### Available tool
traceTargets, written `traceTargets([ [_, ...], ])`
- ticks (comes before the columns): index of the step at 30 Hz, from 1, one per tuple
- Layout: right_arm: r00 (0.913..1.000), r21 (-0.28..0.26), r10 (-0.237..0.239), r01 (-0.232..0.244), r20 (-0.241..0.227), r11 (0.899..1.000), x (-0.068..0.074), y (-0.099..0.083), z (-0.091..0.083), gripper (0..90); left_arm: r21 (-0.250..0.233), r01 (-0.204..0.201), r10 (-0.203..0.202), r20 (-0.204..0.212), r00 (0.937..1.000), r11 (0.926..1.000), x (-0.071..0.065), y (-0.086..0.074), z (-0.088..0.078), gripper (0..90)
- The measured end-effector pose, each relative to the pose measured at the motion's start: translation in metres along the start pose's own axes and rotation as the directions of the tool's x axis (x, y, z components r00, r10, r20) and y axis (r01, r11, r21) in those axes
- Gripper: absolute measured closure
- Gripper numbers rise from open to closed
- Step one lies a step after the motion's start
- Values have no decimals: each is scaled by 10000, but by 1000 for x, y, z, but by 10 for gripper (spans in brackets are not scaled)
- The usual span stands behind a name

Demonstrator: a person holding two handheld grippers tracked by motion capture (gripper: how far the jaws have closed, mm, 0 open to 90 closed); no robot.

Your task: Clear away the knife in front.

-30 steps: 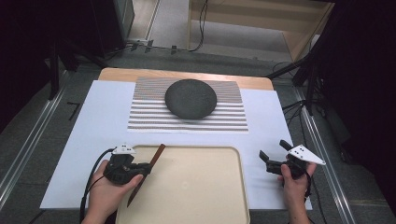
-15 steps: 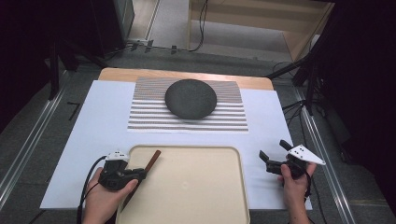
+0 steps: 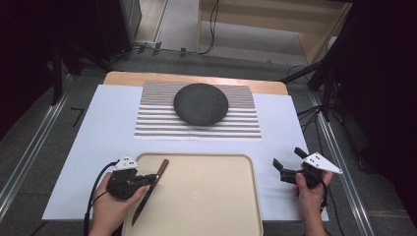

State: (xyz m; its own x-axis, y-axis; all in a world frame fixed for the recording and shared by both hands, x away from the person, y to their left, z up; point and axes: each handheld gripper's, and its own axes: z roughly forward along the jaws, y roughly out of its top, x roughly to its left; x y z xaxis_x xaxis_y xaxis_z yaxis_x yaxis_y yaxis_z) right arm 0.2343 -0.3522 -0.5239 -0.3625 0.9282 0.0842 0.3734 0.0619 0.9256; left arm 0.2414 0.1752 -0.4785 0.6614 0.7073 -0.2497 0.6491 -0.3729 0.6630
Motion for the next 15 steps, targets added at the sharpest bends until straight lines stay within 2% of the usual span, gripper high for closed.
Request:
traceTargets([
  [4,10000,-18,-2,2,5,10000,0,0,0,0,230,-362,363,-36,9993,9991,-5,3,11,894],
  [5,10000,-22,-1,1,4,10000,0,0,0,0,485,-706,728,-434,9964,9963,-8,4,18,894],
  [6,10000,-20,-1,1,2,10000,0,0,0,0,638,-851,892,-646,9939,9943,-8,4,21,894],
  [7,10000,-17,12,-12,-1,10000,0,0,0,0,725,-920,970,-685,9929,9931,-7,4,23,894],
  [11,10000,-18,13,-13,-13,10000,0,0,0,0,801,-811,868,-702,9938,9935,0,1,24,895],
  [15,10000,-3,16,-16,-15,10000,0,0,0,0,694,-613,662,-703,9953,9957,8,-3,18,895],
])
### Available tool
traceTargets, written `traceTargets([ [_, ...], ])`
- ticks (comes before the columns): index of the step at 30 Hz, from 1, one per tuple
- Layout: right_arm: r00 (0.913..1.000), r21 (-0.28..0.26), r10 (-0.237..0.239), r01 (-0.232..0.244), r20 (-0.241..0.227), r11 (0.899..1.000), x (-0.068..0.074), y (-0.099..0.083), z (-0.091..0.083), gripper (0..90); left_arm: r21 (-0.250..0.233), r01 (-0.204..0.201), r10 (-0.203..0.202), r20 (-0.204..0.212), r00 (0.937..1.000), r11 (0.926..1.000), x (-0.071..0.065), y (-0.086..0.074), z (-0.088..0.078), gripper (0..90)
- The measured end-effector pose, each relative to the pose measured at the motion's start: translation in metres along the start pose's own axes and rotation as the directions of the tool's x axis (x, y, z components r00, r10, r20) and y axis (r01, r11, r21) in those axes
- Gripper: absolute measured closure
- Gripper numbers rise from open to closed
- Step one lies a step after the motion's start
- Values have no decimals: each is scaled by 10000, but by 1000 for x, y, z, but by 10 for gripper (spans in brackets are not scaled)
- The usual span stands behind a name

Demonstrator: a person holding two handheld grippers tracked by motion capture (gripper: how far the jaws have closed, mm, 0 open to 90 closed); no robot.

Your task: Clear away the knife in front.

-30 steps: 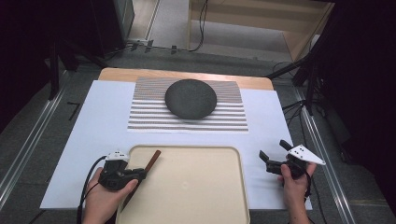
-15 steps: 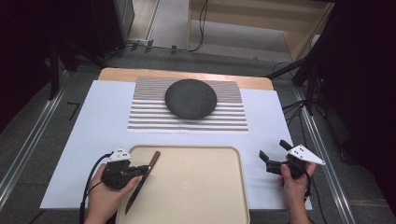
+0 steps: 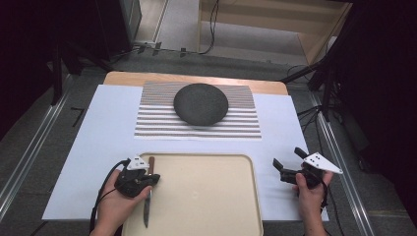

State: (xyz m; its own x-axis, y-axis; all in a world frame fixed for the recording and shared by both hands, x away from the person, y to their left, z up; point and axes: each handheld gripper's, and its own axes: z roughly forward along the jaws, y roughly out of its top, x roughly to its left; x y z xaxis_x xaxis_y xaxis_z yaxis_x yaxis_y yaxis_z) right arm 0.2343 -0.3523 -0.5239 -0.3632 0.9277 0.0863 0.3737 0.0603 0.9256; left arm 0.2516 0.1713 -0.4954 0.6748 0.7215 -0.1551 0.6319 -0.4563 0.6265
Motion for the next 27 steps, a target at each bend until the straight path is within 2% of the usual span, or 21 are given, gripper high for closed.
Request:
traceTargets([
  [10,10000,21,-10,10,32,10000,0,0,0,0,-395,510,-514,-77,9987,9979,20,-13,-12,895],
  [14,10000,7,-15,15,35,10000,0,0,0,0,-727,735,-729,109,9973,9946,31,-18,-14,895],
  [15,10000,4,14,-14,38,10000,0,0,0,0,-827,856,-837,262,9961,9929,34,-19,-14,895],
  [18,10000,27,60,-61,57,10000,0,0,0,0,-875,752,-729,286,9969,9933,35,-20,-14,895],
  [19,9999,29,61,-61,80,10000,0,0,0,0,-949,587,-571,199,9982,9938,33,-20,-13,895],
  [22,10000,50,4,-4,63,10000,0,0,1,0,-1098,602,-558,430,9975,9921,35,-23,-14,892],
  [25,10000,81,6,-6,89,10000,0,0,1,0,-1162,494,-400,821,9958,9920,36,-24,-15,822],
  [27,10000,90,-1,0,92,10000,0,0,1,0,-1250,385,-283,828,9962,9914,36,-24,-16,762],
])
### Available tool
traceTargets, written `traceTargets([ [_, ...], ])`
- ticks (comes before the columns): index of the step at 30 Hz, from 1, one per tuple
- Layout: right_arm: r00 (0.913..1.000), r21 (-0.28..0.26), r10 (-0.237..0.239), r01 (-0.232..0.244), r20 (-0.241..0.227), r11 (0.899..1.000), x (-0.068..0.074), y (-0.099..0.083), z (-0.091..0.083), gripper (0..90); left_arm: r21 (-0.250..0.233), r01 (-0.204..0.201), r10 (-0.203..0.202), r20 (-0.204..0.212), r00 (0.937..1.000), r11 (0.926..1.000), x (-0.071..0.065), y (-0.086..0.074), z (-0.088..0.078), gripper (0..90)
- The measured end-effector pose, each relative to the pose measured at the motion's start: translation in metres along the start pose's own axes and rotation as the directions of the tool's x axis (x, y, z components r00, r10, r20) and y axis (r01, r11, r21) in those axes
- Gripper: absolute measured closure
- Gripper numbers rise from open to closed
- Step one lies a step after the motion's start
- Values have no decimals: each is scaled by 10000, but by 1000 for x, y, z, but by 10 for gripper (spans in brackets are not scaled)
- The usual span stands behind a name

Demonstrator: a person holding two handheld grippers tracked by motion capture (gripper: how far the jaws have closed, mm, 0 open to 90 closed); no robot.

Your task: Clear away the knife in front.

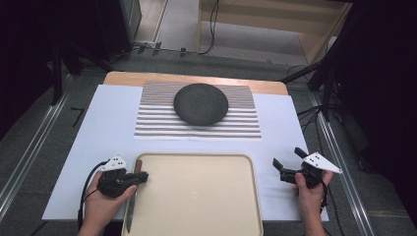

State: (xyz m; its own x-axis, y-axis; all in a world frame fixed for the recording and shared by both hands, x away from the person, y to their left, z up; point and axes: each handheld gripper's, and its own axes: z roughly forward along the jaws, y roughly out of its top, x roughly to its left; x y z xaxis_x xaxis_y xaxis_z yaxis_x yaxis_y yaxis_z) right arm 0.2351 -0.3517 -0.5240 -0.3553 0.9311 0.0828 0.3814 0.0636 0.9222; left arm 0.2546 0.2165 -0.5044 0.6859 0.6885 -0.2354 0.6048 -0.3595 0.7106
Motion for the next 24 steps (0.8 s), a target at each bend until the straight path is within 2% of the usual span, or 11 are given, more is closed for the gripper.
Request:
traceTargets([
  [3,10000,79,-36,36,46,10000,0,0,1,0,-549,-363,356,-149,9993,9978,1,0,-4,664],
  [6,10000,117,-21,21,75,9999,0,0,1,0,-820,-313,313,-11,9995,9961,3,1,-7,533],
  [7,10000,123,-20,19,91,9999,1,0,1,0,-1128,-245,257,94,9996,9933,5,1,-10,487],
  [9,9999,143,-41,39,148,9999,1,1,1,0,-1430,-149,181,207,9996,9896,7,2,-13,417],
  [12,9997,218,-126,122,207,9997,2,1,2,0,-1639,-111,152,239,9996,9864,10,3,-18,302],
  [13,9997,218,-126,122,207,9997,2,1,2,0,-1639,-111,152,239,9996,9864,10,3,-18,282],
  [14,9996,232,-117,111,263,9997,2,1,2,0,-1925,-78,140,308,9994,9813,12,2,-22,279],
  [16,9995,240,-103,96,288,9997,2,1,2,0,-2090,-96,163,303,9994,9779,14,3,-26,235],
  [20,9995,255,-106,98,295,9996,3,1,3,0,-2267,-181,240,234,9994,9738,16,3,-30,198],
  [21,9994,294,-124,114,322,9995,3,1,3,0,-2337,-111,154,163,9997,9722,18,3,-32,153],
  [24,9993,307,-129,118,361,9995,3,1,3,0,-2472,-83,125,157,9998,9689,20,3,-35,123],
])
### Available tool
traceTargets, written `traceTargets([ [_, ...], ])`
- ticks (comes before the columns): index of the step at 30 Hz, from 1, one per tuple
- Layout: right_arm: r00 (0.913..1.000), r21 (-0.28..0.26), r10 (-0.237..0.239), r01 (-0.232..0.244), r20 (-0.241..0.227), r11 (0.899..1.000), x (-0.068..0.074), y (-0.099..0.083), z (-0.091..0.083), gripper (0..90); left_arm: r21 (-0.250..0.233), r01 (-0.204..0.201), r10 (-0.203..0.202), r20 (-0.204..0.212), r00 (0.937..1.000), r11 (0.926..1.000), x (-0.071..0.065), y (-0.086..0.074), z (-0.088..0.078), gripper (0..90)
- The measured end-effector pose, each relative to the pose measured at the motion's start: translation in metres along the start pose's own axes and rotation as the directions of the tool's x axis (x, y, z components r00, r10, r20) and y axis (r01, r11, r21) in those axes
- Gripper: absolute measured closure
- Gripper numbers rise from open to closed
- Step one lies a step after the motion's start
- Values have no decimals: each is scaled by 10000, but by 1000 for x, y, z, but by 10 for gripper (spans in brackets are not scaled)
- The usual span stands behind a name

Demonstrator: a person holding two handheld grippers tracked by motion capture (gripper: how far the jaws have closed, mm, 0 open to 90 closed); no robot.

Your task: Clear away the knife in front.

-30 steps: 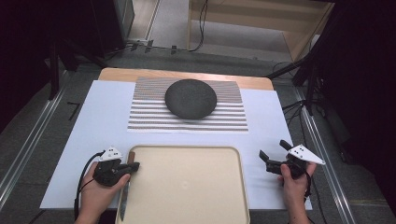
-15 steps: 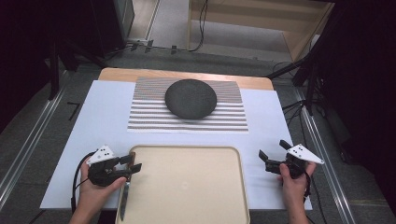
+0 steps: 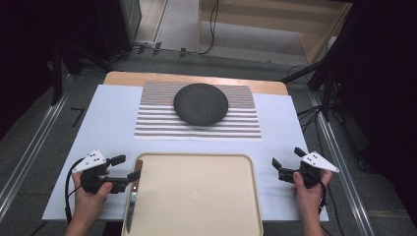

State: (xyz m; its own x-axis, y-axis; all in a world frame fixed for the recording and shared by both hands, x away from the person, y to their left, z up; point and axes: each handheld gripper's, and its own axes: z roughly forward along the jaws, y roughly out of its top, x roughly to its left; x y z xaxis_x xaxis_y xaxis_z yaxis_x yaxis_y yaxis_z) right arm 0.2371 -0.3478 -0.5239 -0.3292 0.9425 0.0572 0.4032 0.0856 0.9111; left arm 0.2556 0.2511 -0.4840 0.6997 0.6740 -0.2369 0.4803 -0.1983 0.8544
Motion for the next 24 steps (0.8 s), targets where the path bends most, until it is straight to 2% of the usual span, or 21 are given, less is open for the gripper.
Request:
traceTargets([
  [2,10000,7,2,-2,19,10000,0,0,0,0,-169,43,-41,124,9999,9998,3,1,-4,115],
  [5,10000,17,4,-4,46,10000,0,0,0,0,-230,-17,18,69,10000,9997,4,2,-7,103],
  [10,10000,45,18,-19,84,10000,0,0,0,0,-471,-88,92,75,9999,9989,10,3,-16,33],
  [19,9999,75,26,-27,135,10000,0,0,0,0,-883,21,-52,-353,9994,9961,22,3,-32,17],
  [21,9999,81,39,-40,142,10000,0,0,0,0,-1056,-121,89,-306,9995,9943,24,2,-36,0],
  [24,9999,76,-5,4,138,10000,0,0,1,0,-1121,-155,88,-596,9982,9936,30,1,-42,0],
])
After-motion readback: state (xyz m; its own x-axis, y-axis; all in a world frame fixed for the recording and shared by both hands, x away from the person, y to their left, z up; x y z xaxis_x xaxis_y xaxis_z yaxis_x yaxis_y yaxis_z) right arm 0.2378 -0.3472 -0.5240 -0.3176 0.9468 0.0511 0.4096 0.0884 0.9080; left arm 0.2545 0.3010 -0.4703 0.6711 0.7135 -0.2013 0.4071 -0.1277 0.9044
